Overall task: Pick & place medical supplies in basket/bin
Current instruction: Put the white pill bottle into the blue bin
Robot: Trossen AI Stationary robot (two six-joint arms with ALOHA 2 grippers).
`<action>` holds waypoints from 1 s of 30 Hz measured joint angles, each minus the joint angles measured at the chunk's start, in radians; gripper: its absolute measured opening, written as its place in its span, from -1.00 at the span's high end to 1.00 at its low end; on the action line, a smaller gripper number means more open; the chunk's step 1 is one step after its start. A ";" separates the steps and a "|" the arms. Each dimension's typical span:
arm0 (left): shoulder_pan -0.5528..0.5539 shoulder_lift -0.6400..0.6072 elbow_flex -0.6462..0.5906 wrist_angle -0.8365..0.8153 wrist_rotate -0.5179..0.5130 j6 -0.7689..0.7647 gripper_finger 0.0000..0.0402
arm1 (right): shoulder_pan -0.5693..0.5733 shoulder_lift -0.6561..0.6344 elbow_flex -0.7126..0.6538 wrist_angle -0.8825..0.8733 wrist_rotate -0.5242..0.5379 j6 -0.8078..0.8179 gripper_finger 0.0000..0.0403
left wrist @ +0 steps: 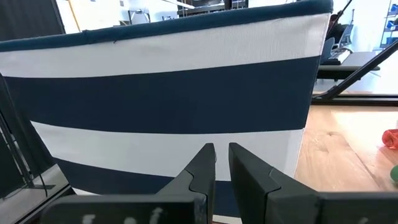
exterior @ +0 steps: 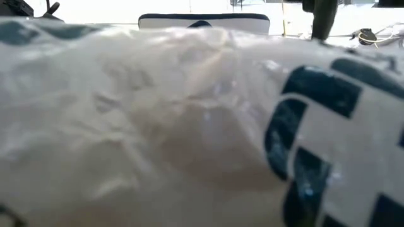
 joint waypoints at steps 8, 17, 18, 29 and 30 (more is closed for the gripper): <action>0.000 0.000 0.000 0.000 0.000 -0.001 0.75 | -0.028 0.001 -0.079 0.151 -0.090 -0.096 -0.40; 0.000 0.000 0.000 0.000 -0.001 -0.001 0.75 | -0.048 0.027 -0.124 0.210 -0.208 -0.179 -0.27; 0.000 0.000 0.000 0.001 -0.001 -0.001 0.75 | -0.049 0.038 -0.124 0.210 -0.213 -0.194 -0.26; 0.000 0.000 0.000 0.000 -0.001 0.021 0.75 | -0.097 0.108 -0.122 0.223 -0.263 -0.280 -0.26; 0.000 0.000 0.000 0.000 -0.001 0.021 0.75 | -0.103 0.111 -0.122 0.223 -0.270 -0.270 -0.26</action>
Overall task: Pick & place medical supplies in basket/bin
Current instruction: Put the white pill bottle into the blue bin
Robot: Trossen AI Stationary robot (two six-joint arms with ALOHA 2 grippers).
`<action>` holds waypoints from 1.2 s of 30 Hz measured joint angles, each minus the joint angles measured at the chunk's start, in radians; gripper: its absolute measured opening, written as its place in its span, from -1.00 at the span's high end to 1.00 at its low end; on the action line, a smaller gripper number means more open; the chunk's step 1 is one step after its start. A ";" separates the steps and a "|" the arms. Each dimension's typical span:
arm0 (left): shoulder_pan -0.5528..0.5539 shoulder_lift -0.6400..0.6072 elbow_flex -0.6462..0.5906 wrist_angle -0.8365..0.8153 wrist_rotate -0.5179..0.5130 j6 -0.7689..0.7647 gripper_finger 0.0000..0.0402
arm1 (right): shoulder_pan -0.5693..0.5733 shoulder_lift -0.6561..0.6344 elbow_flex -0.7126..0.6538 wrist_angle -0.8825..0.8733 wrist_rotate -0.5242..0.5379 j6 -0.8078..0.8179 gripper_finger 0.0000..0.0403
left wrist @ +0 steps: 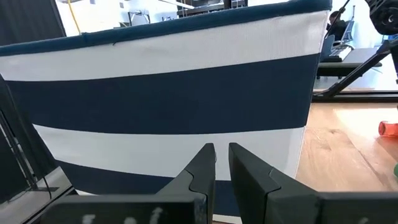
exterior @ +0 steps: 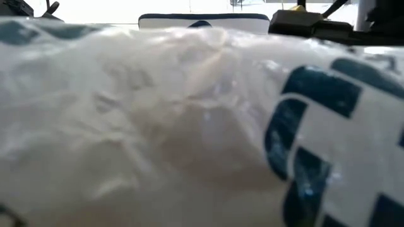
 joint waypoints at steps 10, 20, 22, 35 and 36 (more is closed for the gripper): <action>0.000 0.000 0.000 -0.004 0.000 -0.004 0.75 | -0.058 -0.025 0.003 0.056 -0.013 0.304 0.19; 0.000 0.000 0.000 -0.015 0.000 -0.001 0.75 | -0.107 -0.216 0.005 -0.027 0.016 0.481 0.13; 0.000 0.000 0.000 -0.015 0.000 -0.001 0.75 | -0.118 -0.267 0.005 -0.092 0.036 0.502 0.11; 0.000 0.000 0.000 -0.015 0.000 -0.003 0.75 | -0.257 -0.772 -0.278 -0.005 0.088 0.611 0.18; 0.000 0.000 0.000 -0.015 0.000 -0.003 0.75 | -0.270 -0.829 -0.325 0.049 0.091 0.619 0.17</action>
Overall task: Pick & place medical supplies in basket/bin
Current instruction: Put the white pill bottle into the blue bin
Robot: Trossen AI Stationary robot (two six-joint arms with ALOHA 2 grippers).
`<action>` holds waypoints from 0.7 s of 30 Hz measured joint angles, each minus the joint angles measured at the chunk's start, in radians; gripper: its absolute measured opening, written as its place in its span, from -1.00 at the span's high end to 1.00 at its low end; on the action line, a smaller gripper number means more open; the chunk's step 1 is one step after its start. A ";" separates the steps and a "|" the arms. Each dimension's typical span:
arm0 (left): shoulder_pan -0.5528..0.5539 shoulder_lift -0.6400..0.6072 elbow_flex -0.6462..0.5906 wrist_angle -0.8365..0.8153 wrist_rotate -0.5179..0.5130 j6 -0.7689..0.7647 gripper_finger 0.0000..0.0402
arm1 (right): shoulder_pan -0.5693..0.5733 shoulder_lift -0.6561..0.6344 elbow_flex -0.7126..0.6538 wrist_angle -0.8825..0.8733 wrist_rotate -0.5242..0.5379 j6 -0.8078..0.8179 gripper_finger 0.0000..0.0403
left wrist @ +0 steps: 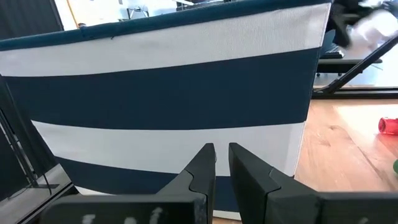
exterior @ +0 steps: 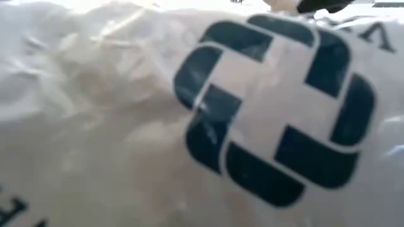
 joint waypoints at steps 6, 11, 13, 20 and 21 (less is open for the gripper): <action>0.000 0.000 0.000 0.000 0.000 0.000 0.75 | -0.050 -0.302 -0.227 0.221 -0.004 0.018 0.21; 0.000 0.000 0.000 0.000 0.000 0.003 0.75 | -0.120 -0.496 -0.373 0.373 -0.008 0.080 0.19; 0.000 0.000 0.000 0.001 0.000 0.003 0.75 | -0.148 -0.540 -0.419 0.405 -0.035 0.124 0.19; 0.000 0.000 0.000 0.001 0.000 0.003 0.75 | -0.165 -0.587 -0.592 0.555 -0.086 0.164 0.19; 0.000 0.000 0.000 0.001 0.000 0.003 0.75 | -0.165 -0.591 -0.615 0.586 -0.086 0.160 0.19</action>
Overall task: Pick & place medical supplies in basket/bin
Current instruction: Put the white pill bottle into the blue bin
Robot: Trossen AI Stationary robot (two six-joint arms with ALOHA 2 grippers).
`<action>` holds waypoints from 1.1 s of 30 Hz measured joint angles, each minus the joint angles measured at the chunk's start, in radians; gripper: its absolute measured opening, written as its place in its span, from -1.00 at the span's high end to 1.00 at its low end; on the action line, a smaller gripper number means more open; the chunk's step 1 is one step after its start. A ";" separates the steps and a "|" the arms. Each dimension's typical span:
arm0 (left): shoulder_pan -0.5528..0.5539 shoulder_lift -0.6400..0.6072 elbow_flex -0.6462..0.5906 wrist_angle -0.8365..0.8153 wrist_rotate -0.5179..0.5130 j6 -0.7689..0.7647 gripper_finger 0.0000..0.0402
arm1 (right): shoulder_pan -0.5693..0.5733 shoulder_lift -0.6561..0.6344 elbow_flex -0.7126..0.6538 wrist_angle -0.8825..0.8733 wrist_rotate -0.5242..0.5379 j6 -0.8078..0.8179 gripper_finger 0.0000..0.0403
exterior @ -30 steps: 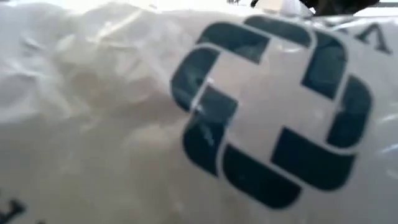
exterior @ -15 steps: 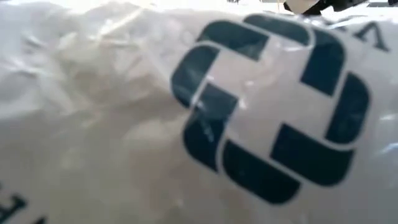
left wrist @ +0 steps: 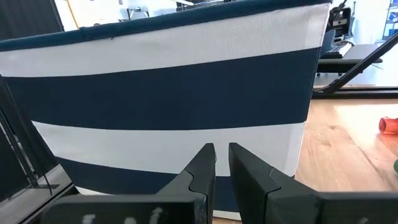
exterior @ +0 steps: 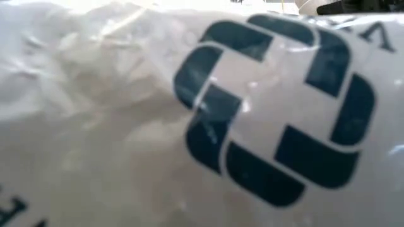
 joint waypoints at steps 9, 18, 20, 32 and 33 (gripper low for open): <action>0.000 0.000 0.000 -0.005 0.000 0.004 0.75 | -0.043 -0.036 -0.108 0.128 0.002 0.023 0.19; 0.000 0.000 0.000 -0.004 -0.002 0.007 0.75 | -0.087 0.040 0.118 -0.002 0.007 -0.039 0.19; 0.000 0.000 0.000 -0.004 -0.008 0.019 0.75 | -0.101 0.100 0.227 -0.086 0.032 -0.070 0.19; 0.000 0.000 0.000 -0.005 -0.009 0.000 0.75 | -0.304 0.635 0.992 -0.556 0.099 -0.192 0.19; 0.000 0.000 0.000 -0.005 -0.009 0.000 0.75 | -0.331 0.683 1.054 -0.586 0.062 -0.191 0.19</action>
